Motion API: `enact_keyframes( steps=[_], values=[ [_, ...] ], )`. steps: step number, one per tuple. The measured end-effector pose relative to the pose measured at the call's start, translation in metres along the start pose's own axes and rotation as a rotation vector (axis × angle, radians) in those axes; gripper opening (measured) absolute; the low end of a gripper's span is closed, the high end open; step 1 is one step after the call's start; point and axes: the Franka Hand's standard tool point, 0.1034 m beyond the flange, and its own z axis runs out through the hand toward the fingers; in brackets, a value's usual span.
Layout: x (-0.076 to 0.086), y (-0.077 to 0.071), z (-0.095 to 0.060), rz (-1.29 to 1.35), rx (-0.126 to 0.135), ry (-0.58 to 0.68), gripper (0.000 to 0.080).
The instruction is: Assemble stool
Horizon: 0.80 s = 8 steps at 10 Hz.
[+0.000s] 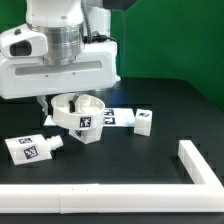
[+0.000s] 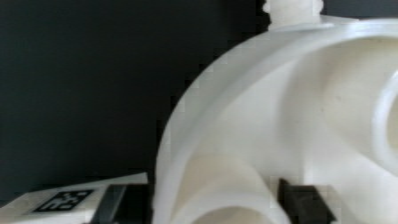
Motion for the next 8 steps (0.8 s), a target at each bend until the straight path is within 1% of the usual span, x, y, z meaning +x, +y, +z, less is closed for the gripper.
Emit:
enact_keyframes(
  steps=[1,2,3,4,6,8],
  values=[
    [0.014,-0.015,0.004,0.082,-0.004,-0.001,0.0314],
    [0.042,-0.036,0.011,0.141,-0.008,0.005,0.0314],
    [0.062,-0.047,0.011,0.192,0.004,0.014,0.0314],
    [0.08,-0.052,-0.003,0.245,0.005,0.03,0.0314],
    [0.073,-0.049,0.005,0.208,0.003,0.024,0.0314],
    [0.074,-0.052,0.008,0.219,0.003,0.021,0.0314]
  ],
)
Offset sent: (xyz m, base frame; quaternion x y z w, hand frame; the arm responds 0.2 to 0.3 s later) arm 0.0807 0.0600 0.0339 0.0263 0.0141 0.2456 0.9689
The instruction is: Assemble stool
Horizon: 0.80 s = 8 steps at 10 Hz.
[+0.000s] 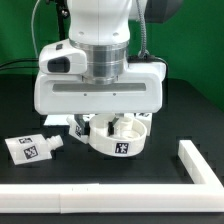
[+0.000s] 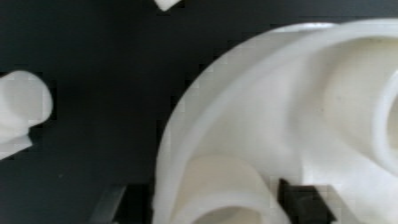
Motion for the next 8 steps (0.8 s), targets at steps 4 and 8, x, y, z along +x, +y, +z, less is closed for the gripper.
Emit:
enact_keyframes(
  steps=[4,8],
  values=[
    [0.06,-0.04,0.009,0.052,0.001,0.062,0.0314],
    [0.059,-0.04,0.012,0.052,-0.001,0.059,0.0314]
  ],
)
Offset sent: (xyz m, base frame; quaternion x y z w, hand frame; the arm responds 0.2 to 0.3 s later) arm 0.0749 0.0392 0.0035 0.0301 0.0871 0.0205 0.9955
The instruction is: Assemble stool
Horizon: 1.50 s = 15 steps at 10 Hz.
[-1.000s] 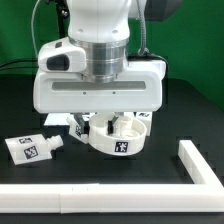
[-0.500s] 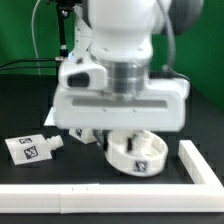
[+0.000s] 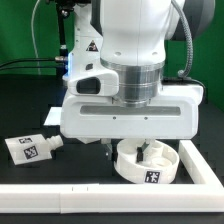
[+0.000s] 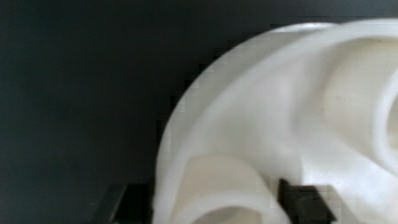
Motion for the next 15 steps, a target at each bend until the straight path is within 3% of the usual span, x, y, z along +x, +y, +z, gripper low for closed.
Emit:
enact_keyframes(
  steps=[4,7,9,10,11,13,15],
  values=[
    [0.025,-0.021,0.003,-0.007,0.0,0.03,0.0314],
    [0.028,-0.021,0.002,-0.014,-0.006,0.028,0.0314],
    [0.028,-0.021,0.002,-0.014,-0.006,0.027,0.0552],
    [0.028,-0.021,0.001,-0.013,-0.005,0.024,0.0552],
    [0.023,-0.02,-0.011,-0.011,-0.003,-0.004,0.0633],
    [0.012,-0.025,-0.033,-0.007,-0.002,-0.035,0.0645],
    [0.009,-0.027,-0.032,-0.004,-0.001,-0.038,0.0649]
  ],
)
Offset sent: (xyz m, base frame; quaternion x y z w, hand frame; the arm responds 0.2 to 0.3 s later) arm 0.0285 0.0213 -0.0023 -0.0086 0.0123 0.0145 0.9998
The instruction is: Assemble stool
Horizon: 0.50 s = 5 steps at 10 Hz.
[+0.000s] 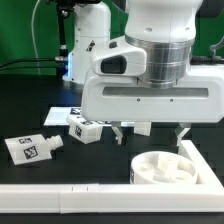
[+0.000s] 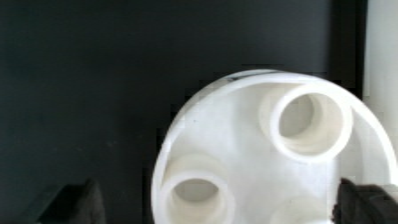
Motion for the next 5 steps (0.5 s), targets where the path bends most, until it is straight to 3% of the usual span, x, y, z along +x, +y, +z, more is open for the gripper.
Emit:
enact_keyframes(
  steps=[3,4,5],
  values=[
    [-0.001,-0.006,-0.007,-0.01,0.003,0.007,0.0649],
    [-0.014,-0.013,-0.009,-0.013,0.003,0.013,0.0649],
    [-0.039,-0.02,-0.008,-0.025,0.001,0.011,0.0649]
  ],
)
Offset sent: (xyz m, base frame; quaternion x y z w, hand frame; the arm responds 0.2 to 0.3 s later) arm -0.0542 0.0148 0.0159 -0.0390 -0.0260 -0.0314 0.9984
